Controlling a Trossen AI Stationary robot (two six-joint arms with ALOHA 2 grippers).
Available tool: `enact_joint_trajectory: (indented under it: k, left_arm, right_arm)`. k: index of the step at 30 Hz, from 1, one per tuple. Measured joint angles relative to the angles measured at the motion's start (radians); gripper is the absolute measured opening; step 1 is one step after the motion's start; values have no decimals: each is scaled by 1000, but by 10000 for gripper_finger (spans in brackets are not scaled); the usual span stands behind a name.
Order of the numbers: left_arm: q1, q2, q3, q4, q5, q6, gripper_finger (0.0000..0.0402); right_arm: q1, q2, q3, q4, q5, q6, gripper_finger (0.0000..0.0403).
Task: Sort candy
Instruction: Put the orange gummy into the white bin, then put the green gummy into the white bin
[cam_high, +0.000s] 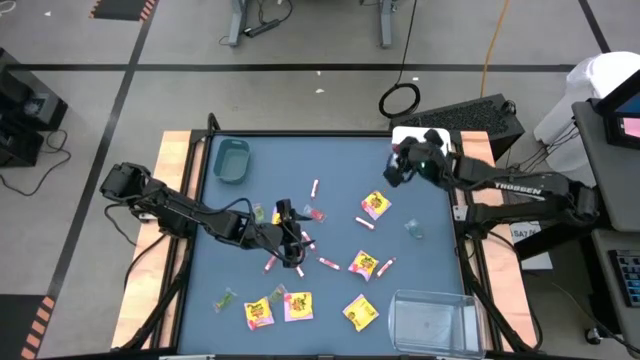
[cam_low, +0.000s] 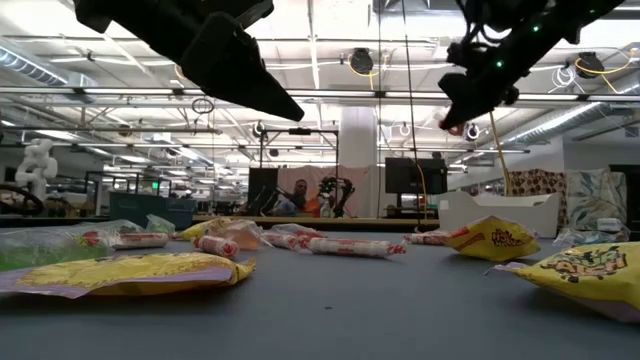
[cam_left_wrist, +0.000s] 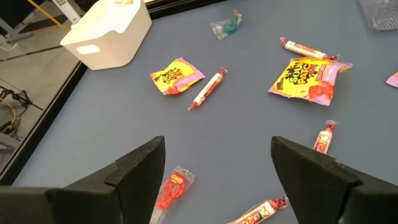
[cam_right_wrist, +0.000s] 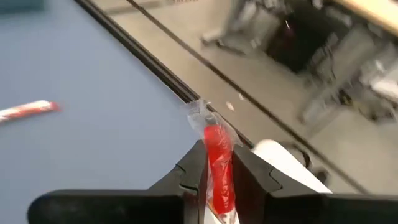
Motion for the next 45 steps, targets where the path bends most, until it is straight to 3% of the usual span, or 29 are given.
enact_joint_trajectory:
  k: [9,15,24,29,34,40,45]
  left_arm:
    - [0,0,0,-18,0,-36,296]
    - [0,0,0,-23,0,-38,297]
    - [0,0,0,-36,5,-63,297]
    - [-5,0,0,-101,8,-107,297]
    - [-2,0,0,-167,8,-63,297]
    - [50,0,0,-245,64,-54,296]
    - [90,-9,0,-339,63,-110,297]
  right_arm:
    - [-262,42,3,-160,-149,76,52]
    - [-335,128,3,-172,-166,99,70]
    - [-417,287,3,-139,-162,74,134]
    - [-410,283,3,-135,-163,69,163]
    - [-363,159,3,-149,-168,77,178]
    - [-236,-10,3,-180,-165,118,176]
    - [-87,-79,-13,-175,-189,125,174]
